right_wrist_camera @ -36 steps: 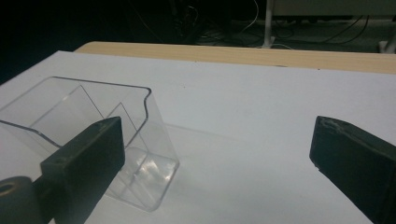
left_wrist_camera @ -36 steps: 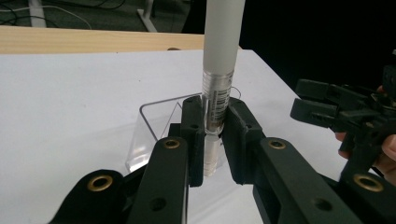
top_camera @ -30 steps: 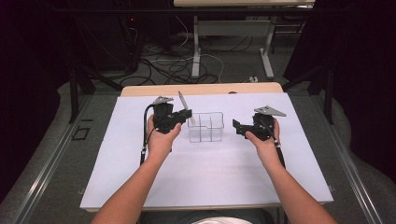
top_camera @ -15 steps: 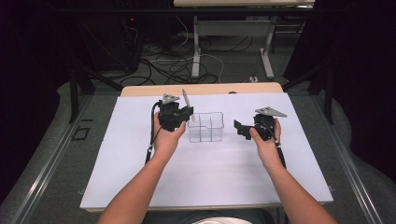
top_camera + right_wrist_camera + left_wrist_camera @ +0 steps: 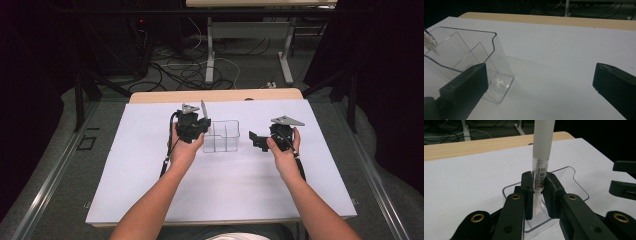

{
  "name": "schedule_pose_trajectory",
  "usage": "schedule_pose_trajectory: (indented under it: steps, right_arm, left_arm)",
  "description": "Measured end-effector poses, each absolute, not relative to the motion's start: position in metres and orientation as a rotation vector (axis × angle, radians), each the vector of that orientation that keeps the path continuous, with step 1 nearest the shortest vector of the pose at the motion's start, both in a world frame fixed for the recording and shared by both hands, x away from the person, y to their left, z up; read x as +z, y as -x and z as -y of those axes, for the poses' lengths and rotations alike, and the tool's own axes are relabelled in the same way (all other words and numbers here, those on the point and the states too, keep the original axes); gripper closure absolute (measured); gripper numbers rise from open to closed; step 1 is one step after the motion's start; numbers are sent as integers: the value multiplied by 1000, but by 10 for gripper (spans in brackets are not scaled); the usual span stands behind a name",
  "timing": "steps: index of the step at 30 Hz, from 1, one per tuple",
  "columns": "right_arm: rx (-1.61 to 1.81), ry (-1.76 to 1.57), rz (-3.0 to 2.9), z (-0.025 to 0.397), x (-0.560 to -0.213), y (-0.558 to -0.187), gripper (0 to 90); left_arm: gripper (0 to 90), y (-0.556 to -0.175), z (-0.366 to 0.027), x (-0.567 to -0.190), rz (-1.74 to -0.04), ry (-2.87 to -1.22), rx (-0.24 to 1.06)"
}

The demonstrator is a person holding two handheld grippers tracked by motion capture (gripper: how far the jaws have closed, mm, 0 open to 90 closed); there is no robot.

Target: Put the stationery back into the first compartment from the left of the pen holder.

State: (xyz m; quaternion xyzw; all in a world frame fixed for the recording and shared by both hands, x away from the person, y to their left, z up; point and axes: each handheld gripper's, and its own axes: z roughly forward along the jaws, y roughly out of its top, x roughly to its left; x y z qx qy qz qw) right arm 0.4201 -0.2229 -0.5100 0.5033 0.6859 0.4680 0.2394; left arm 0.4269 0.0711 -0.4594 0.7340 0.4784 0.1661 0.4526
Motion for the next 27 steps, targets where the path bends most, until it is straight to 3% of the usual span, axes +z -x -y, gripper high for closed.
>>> schedule_pose_trajectory:
  steps: [27]
  right_arm:
    - [1282,-1386,-1906,222,-513,-420,0]
  left_arm:
    - [789,-425,-60,-474,-1148,-1964,437]
